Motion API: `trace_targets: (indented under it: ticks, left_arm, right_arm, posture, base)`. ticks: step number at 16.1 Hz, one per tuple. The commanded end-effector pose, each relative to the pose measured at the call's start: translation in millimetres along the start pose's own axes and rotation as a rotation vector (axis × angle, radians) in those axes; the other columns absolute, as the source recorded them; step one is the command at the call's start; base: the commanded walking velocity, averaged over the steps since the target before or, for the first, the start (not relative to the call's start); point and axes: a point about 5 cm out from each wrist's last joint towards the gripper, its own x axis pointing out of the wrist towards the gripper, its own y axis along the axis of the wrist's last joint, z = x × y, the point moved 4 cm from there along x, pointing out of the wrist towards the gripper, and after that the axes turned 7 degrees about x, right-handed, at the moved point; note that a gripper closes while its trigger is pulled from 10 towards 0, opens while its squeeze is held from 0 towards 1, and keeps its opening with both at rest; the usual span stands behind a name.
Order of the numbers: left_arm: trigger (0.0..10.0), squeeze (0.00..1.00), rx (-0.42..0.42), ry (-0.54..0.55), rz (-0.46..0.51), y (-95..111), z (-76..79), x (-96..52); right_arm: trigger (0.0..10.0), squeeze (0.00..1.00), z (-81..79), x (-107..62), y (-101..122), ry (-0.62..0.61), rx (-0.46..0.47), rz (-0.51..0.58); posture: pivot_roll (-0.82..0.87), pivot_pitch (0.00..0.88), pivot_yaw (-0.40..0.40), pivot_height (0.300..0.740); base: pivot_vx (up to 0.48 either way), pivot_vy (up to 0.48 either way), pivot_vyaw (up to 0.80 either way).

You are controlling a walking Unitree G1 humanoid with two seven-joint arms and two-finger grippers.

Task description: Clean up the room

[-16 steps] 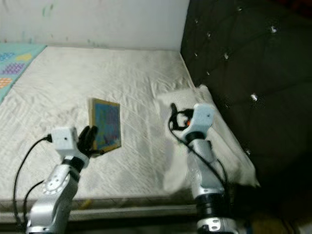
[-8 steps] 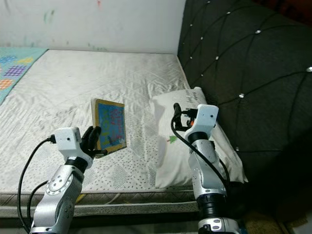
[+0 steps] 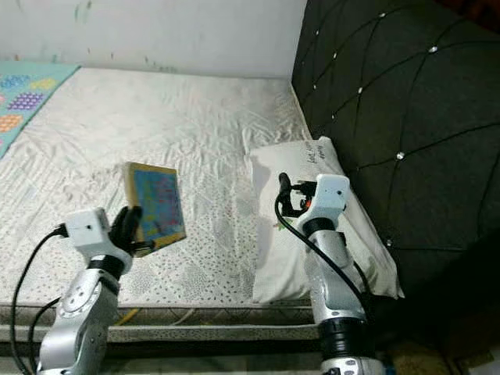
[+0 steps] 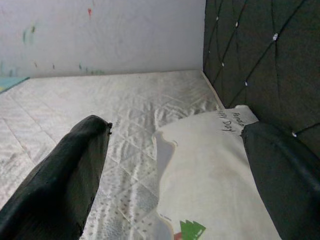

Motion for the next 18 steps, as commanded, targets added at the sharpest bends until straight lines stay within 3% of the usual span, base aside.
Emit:
trace_targets:
  ticks: [1, 6, 18]
  left_arm:
    - [10.0, 0.00, 0.005, 0.003, 0.043, 10.9, -1.8, -2.5]
    - [10.0, 0.00, -0.006, 0.004, 0.028, 9.4, -4.8, -9.3]
    - [10.0, 0.00, -0.016, -0.022, 0.038, 16.5, -3.2, -1.4]
  right_arm:
    - [10.0, 0.00, 2.9, -1.5, 4.9, 0.008, -0.020, 0.007]
    - [10.0, 0.00, 2.5, -2.9, 2.4, 0.015, -0.030, -0.008]
    - [10.0, 0.00, -1.1, 1.3, 2.5, 0.026, -0.028, -0.004]
  posture:
    - [-0.05, 0.118, -0.082, 0.740]
    - [-0.04, 0.137, -0.088, 0.740]
    - [-0.02, 0.101, -0.078, 0.740]
  base:
    - [0.000, 0.000, 0.00]
    - [0.000, 0.000, 0.00]
    - [0.000, 0.000, 0.00]
